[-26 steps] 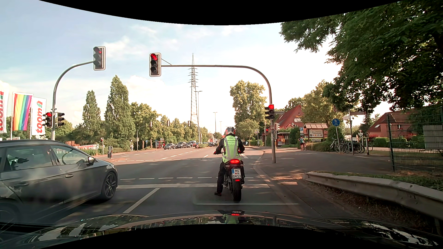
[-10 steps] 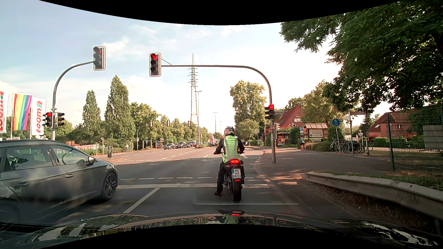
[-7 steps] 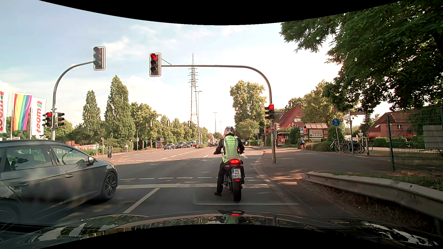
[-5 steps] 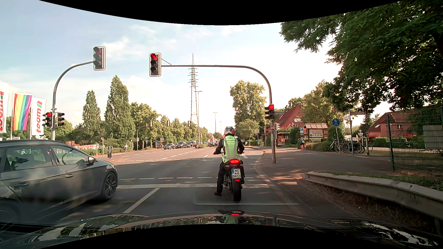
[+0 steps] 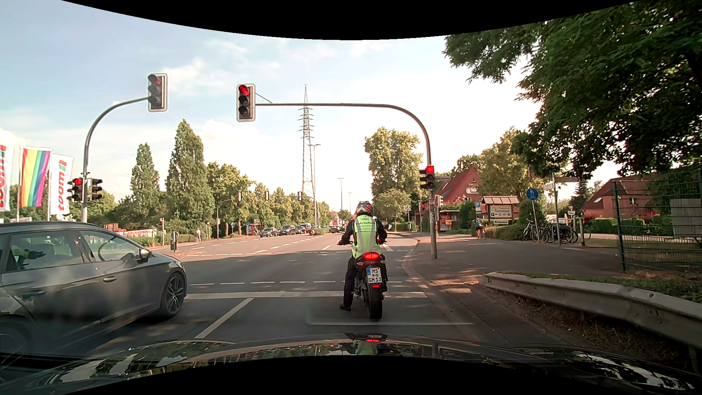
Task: Follow the waypoints while adhering to traffic rules and regulations
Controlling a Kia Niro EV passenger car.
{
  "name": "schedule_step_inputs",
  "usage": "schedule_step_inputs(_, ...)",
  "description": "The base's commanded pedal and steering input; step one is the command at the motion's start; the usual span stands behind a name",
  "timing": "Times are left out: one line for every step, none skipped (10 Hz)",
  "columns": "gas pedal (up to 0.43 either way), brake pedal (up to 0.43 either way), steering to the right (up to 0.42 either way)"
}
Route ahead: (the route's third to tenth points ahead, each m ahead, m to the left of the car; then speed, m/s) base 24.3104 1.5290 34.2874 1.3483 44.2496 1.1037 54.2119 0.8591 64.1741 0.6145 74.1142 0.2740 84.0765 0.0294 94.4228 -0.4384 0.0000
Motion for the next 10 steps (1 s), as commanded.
schedule_step_inputs(0.0,0.0,0.0)
schedule_step_inputs(0.0,0.0,0.0)
schedule_step_inputs(0.0,0.0,0.0)
schedule_step_inputs(0.0,0.0,0.0)
schedule_step_inputs(0.0,0.0,0.0)
schedule_step_inputs(0.0,0.0,0.0)
schedule_step_inputs(0.0,0.0,0.0)
schedule_step_inputs(0.0,0.0,0.0)
schedule_step_inputs(0.0,0.0,0.0)
schedule_step_inputs(0.0,0.0,0.0)
